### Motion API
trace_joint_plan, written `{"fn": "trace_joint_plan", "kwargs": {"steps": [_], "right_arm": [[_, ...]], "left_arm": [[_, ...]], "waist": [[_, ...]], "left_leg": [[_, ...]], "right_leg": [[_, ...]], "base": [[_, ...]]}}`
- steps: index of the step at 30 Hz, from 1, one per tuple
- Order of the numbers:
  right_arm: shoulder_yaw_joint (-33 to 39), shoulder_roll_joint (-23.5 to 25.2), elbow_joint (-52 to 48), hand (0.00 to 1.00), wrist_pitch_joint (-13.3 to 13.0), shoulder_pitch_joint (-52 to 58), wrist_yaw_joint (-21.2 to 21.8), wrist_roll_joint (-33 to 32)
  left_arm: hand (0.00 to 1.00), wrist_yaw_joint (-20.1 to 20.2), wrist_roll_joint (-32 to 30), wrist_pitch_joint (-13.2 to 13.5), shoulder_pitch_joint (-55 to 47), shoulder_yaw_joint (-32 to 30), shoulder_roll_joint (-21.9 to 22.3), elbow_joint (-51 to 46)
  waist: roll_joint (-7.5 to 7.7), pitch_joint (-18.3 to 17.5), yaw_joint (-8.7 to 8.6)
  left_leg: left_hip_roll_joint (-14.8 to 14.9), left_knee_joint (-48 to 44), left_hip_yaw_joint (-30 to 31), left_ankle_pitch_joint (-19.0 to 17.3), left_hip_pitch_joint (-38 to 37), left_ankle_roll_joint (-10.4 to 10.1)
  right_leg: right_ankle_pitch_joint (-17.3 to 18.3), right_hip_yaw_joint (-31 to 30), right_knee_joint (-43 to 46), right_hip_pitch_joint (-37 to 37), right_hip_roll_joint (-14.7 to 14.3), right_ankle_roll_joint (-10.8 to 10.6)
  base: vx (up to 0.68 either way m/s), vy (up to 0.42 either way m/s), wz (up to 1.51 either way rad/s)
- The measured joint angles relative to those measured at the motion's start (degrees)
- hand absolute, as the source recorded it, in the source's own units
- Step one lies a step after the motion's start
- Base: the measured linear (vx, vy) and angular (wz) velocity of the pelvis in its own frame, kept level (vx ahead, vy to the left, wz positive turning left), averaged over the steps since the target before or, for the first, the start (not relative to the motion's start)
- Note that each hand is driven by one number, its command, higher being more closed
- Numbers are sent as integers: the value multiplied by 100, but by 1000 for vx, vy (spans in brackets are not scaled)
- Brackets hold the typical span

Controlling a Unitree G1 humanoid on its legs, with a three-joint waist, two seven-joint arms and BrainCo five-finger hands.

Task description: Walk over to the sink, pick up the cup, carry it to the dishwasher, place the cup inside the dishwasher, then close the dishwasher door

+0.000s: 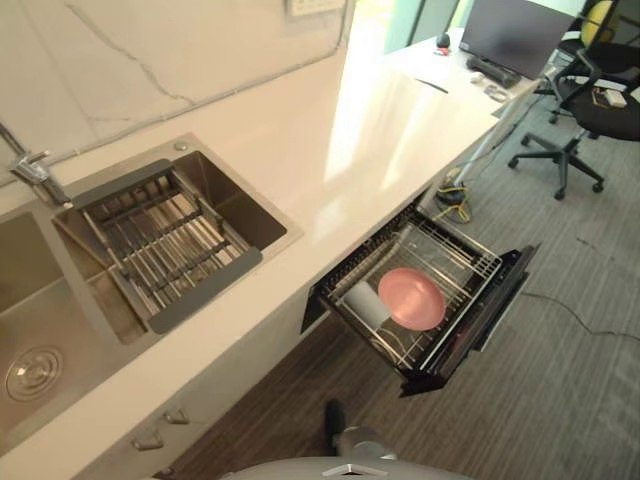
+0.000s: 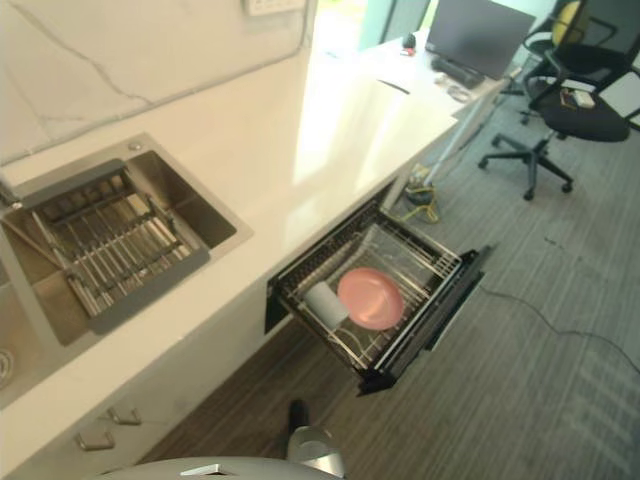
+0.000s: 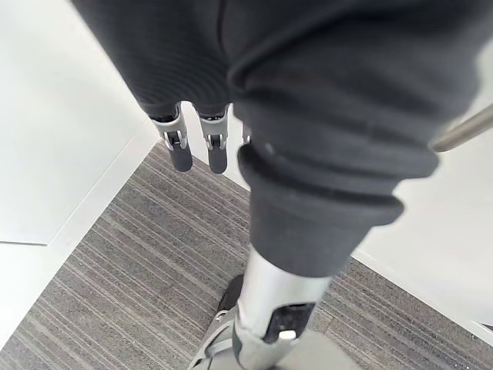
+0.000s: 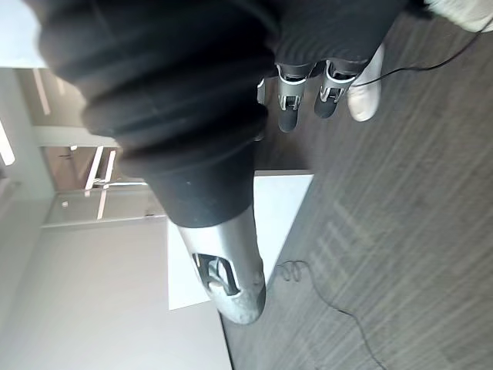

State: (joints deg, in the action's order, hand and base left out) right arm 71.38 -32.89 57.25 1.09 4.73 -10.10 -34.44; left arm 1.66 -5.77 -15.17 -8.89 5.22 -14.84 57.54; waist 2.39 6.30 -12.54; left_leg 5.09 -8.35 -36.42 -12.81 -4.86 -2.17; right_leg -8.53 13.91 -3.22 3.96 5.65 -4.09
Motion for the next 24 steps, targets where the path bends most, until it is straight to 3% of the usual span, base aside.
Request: {"fn": "trace_joint_plan", "kwargs": {"steps": [5,8,11,13,14,15,17,19,21,24], "right_arm": [[-793,257,-292,0,34,-494,616,-521],[-1264,433,-1043,0,72,-951,643,-1039],[-1922,595,-1426,0,31,-1245,584,-1187],[-2594,734,-1424,0,-1,-1396,571,-1222],[-2731,753,-1424,0,-19,-1402,570,-1218],[-2909,826,-1426,0,-32,-1413,570,-1165],[-3009,996,-1500,0,-37,-1367,531,-1070],[-3073,1171,-1734,0,-105,-1229,431,-1008],[-3079,1293,-2123,0,-215,-910,373,-932],[-3108,1491,-2299,0,-300,-678,321,-734]], "left_arm": [[0,116,75,95,74,-22,-8,56],[0,274,72,319,72,-110,-4,-79],[0,289,205,590,43,-359,58,-83],[0,211,597,716,-83,-626,169,-151],[0,199,673,757,-135,-668,228,-207],[0,100,800,852,-224,-693,391,-296],[0,34,842,843,-235,-718,439,-293],[0,2,872,803,-228,-786,400,-317],[0,80,1067,727,-326,-1028,434,-530],[0,17,1008,548,-289,-1163,325,-649]], "waist": [[-150,109,67],[-337,388,225],[-399,655,336],[-375,760,513],[-422,778,576],[-579,816,670],[-629,827,674],[-469,933,753],[-413,971,784],[-239,1204,793]], "left_leg": [[73,-127,-207,-53,30,-33],[116,-244,-461,-82,91,-53],[221,-744,-424,-138,217,-72],[366,-1753,511,-209,577,-87],[336,-1845,842,-346,618,-135],[262,-1795,1386,-598,646,-108],[231,-1403,1509,-622,651,-20],[178,-1247,1253,-603,522,98],[153,-1262,1005,-650,580,172],[310,-1382,972,-555,703,181]], "right_leg": [[-72,-197,-70,66,-85,48],[-95,-449,7,324,-121,80],[-65,-747,0,418,-222,132],[-31,-1174,97,405,-280,179],[-28,-1294,108,396,-308,177],[-28,-1538,111,365,-414,154],[-38,-1741,138,421,-526,102],[12,-1759,247,536,-466,27],[113,-1372,576,807,-269,-27],[711,-459,1938,1279,106,333]], "base": [[-56,9,-19],[-102,8,-42],[-58,-51,-52],[-13,-97,-84],[-30,25,-90],[-41,43,-88],[-55,53,-94],[-60,94,-89],[-29,124,-57],[108,-7,-5]]}}
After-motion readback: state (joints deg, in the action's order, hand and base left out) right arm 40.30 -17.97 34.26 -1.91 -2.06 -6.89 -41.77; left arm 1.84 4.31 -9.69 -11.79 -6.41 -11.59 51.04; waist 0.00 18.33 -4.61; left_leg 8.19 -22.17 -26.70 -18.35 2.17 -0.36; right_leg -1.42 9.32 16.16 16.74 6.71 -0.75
